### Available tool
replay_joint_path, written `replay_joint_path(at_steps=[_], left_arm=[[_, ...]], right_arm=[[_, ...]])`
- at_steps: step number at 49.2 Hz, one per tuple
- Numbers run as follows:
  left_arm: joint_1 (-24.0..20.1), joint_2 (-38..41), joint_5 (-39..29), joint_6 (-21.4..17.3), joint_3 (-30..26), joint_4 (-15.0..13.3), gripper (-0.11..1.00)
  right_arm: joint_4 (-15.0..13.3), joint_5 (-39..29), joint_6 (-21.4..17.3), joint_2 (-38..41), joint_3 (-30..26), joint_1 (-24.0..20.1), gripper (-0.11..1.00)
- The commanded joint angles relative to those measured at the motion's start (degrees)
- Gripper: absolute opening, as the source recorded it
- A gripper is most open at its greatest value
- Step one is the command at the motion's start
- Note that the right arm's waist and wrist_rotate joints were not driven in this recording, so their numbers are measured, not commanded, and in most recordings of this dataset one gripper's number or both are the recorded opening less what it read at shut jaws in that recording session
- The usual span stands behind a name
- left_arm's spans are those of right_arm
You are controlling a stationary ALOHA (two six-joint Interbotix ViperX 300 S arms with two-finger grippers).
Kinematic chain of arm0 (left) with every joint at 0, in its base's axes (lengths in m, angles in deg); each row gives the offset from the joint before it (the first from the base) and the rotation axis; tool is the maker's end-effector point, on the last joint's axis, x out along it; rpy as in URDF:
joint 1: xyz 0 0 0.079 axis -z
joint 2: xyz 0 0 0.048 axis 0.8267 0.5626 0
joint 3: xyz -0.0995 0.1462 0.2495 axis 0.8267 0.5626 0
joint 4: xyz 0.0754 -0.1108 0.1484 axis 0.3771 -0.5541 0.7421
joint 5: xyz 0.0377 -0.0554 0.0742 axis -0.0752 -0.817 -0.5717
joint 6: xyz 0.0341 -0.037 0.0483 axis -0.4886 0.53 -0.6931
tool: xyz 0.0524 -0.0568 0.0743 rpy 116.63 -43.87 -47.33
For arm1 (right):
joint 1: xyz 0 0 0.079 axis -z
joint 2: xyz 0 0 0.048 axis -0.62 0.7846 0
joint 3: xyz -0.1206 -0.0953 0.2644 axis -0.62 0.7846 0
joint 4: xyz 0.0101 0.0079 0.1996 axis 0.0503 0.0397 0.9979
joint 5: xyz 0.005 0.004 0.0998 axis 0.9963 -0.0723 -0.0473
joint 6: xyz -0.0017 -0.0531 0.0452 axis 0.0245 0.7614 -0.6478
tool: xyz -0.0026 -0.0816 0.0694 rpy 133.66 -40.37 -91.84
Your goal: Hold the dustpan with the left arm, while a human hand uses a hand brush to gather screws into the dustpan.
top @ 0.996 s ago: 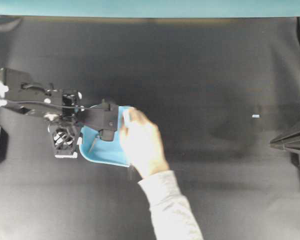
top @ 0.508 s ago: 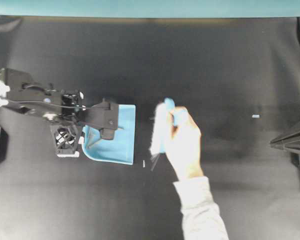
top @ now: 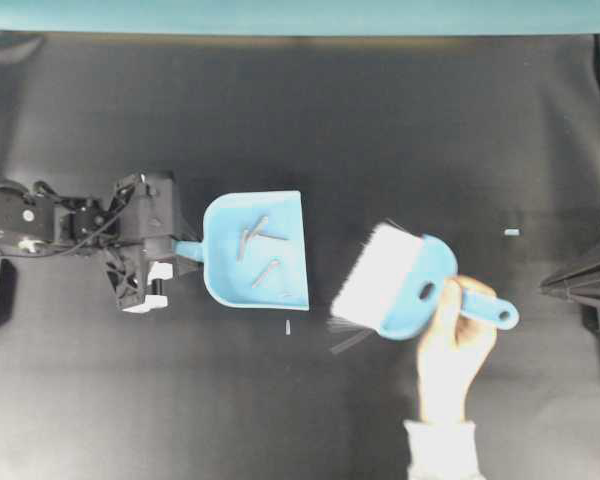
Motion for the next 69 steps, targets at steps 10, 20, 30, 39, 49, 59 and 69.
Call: replay_joint_path(at_steps=[10,20,30,39,49,59,69], left_arm=[[-0.18,0.62,7.21,0.0,2.46,0.09,0.3],[-0.18,0.53,11.51,0.97,4.83,0.09,0.3],[-1.23,1.32,4.04,2.46,3.69,0.09,0.3],[-1.41,3.52,-2.02,1.49,-0.18,0.09,0.3],[-1.58,7.38,-2.37,-0.09,-1.58,0.09,0.3],[-1.58,8.53,-2.37,0.18,-1.32,0.09,0.3],[-1.58,7.29,-8.26,1.14,-0.88,0.18,0.3]], right_arm=[[-0.09,0.35,0.09,0.09,-0.18,0.0,0.0],[-0.09,0.35,0.09,0.09,-0.26,0.0,0.0],[-0.09,0.35,0.09,0.09,-0.18,0.0,0.0],[-0.09,0.35,0.09,0.0,-0.18,0.0,0.0],[-0.09,0.35,0.0,0.0,-0.18,0.0,0.0],[-0.09,0.26,0.0,0.0,-0.26,0.0,0.0],[-0.09,0.35,0.0,0.0,-0.26,0.0,0.0]])
